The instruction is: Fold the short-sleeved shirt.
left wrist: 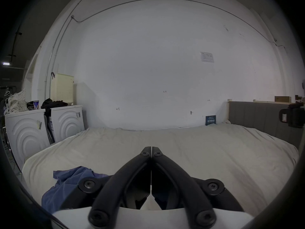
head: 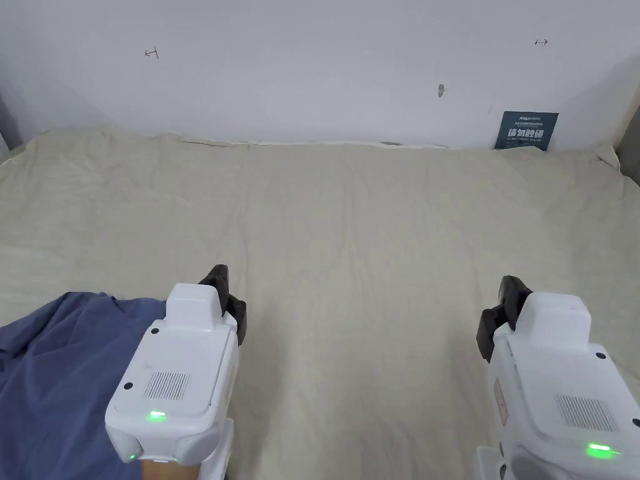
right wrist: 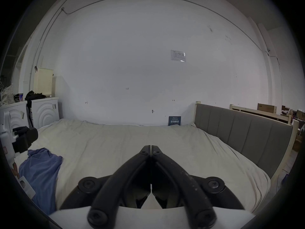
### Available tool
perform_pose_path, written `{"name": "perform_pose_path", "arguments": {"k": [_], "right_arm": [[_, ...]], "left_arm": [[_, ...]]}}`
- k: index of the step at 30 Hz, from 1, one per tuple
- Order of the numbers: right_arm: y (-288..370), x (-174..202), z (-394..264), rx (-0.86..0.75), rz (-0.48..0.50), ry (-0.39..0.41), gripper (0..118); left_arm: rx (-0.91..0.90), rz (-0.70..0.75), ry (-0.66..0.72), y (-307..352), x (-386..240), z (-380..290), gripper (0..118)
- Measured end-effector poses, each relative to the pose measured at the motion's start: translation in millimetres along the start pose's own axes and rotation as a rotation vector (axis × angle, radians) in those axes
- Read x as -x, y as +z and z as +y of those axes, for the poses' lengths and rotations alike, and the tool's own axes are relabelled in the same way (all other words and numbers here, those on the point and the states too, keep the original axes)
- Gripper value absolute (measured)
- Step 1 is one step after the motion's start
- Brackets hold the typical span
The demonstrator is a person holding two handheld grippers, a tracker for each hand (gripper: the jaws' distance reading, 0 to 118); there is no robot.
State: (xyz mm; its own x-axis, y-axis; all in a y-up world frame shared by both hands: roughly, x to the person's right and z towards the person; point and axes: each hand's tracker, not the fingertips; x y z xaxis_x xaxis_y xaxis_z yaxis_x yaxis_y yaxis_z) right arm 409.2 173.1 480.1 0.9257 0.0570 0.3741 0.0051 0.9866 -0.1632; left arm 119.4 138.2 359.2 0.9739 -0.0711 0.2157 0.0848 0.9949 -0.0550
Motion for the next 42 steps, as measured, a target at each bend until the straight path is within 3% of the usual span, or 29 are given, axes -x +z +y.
{"name": "perform_pose_path", "arguments": {"k": [8, 19, 25, 31, 37, 39, 42], "right_arm": [[-12.4, 30.2, 2.1, 0.001, 0.101, 0.027, 1], [-27.7, 169.9, 11.4, -0.031, 0.457, 0.047, 1], [-23.3, 223.9, 11.2, -0.019, 0.575, 0.037, 2], [-22.1, 241.8, 12.3, -0.019, 0.616, 0.046, 2], [-25.3, 231.4, 13.6, -0.024, 0.600, 0.071, 2], [-29.2, 225.3, 13.6, -0.023, 0.583, 0.082, 2], [-35.0, 212.9, 11.9, -0.016, 0.551, 0.093, 2]], "left_arm": [[0.006, 0.087, -0.030, 9.6, 34.7, -3.8, 0], [0.060, 0.421, -0.037, 63.4, 174.2, -13.4, 0], [0.100, 0.532, -0.057, 93.8, 226.0, -17.6, 0], [0.200, 0.522, 0.002, 94.1, 244.7, -21.8, 0], [0.347, 0.340, 0.153, 57.2, 249.6, -27.1, 3], [0.412, 0.288, 0.222, 34.9, 252.5, -33.2, 19], [0.521, 0.212, 0.258, 0.2, 250.6, -44.3, 77]]}}
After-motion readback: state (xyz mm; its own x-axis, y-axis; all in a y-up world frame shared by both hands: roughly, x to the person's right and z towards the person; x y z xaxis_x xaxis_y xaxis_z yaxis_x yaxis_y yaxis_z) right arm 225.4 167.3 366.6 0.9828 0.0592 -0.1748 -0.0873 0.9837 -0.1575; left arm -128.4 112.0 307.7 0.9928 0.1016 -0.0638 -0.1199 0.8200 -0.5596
